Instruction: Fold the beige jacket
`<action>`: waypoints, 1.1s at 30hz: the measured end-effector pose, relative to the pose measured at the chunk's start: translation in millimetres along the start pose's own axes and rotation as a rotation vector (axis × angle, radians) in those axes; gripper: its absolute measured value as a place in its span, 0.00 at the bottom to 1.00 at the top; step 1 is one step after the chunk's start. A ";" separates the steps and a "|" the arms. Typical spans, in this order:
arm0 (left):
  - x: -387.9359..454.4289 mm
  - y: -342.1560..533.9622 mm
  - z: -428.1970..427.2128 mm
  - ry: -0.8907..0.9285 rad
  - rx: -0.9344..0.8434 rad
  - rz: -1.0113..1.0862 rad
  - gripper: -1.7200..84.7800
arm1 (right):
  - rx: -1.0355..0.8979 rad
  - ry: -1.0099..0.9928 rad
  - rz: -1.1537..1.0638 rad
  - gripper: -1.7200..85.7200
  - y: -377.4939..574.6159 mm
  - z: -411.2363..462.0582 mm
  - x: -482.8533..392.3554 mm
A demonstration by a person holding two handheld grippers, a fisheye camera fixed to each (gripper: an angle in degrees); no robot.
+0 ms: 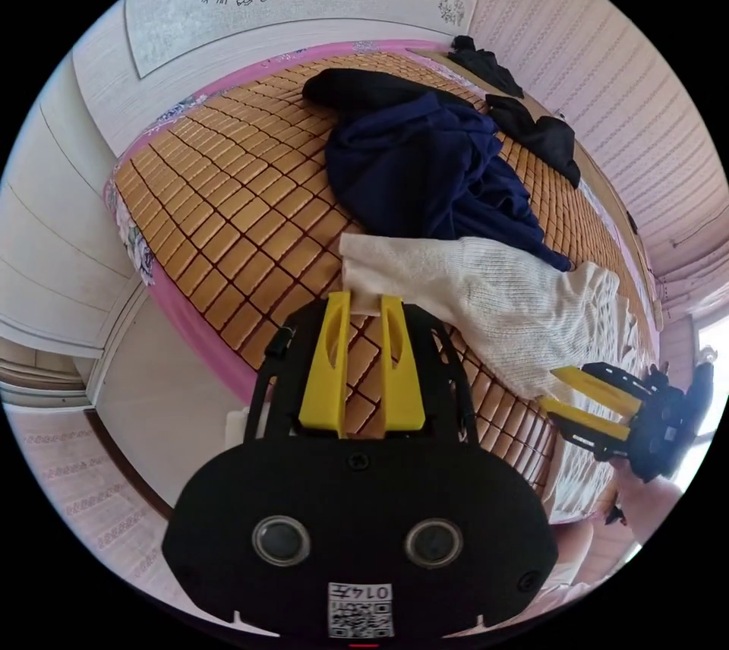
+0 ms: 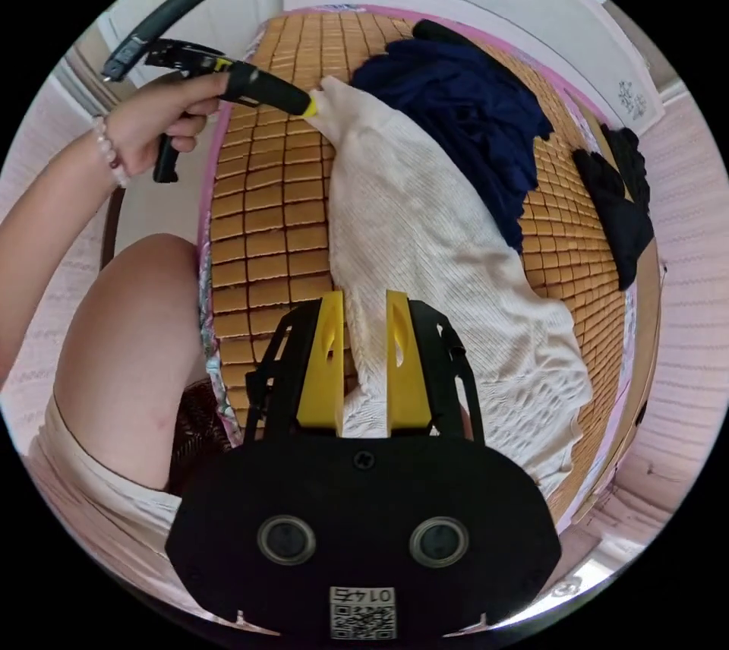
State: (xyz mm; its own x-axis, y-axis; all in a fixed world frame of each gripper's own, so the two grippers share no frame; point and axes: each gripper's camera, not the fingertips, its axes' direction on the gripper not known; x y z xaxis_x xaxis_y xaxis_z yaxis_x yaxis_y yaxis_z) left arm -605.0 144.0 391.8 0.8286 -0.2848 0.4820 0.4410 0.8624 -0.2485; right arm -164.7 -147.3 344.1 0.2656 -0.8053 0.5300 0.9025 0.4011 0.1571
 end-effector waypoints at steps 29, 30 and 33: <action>375.1 254.5 -22.7 0.574 0.011 1.089 0.10 | 0.227 -0.218 1.044 0.10 507.0 -68.6 171.3; 373.5 258.8 -15.1 0.516 0.005 1.096 0.10 | 0.222 -0.210 1.056 0.10 513.3 -68.4 175.8; 367.5 266.2 16.5 0.359 -0.033 1.050 0.12 | 0.203 -0.183 1.140 0.11 532.0 -61.8 206.0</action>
State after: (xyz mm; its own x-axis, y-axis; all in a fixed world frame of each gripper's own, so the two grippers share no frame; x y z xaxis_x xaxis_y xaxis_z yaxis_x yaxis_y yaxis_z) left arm -188.8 275.9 516.6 0.8453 0.4717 -0.2508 -0.5341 0.7363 -0.4154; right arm 391.0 -126.8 485.4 0.8179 0.1334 0.5596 0.0985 0.9259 -0.3646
